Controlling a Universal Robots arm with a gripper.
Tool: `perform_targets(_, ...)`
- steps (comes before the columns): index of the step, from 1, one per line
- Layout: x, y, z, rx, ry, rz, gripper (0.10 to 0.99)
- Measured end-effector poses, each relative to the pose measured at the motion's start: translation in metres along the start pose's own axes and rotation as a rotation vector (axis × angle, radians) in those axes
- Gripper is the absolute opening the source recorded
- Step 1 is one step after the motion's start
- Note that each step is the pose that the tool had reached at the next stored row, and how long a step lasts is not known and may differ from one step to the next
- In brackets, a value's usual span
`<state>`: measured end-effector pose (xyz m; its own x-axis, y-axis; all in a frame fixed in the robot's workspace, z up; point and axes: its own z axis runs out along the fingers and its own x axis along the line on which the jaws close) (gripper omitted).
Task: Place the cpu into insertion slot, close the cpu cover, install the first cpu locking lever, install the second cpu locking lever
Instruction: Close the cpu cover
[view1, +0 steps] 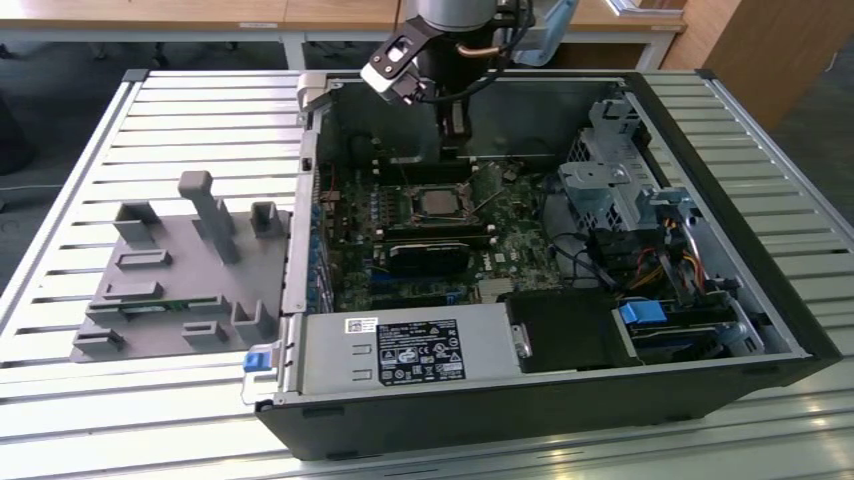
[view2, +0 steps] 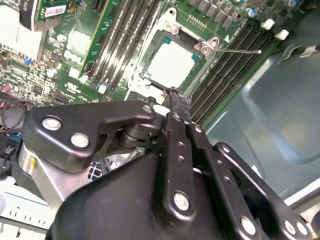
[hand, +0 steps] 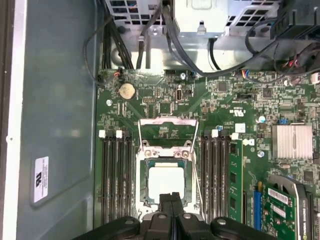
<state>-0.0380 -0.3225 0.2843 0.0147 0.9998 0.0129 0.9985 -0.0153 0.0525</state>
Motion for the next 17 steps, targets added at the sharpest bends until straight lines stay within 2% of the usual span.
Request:
perform_targets(5,-0.0052,0.0008,0.0001,0.000,-0.0002,0.001,0.106)
perform_targets(10,-0.0053,0.0179,0.0017,0.012,0.0042,0.001,0.106)
perform_targets(17,-0.0050,0.0396,0.0068,0.015,0.0045,-0.006,0.106)
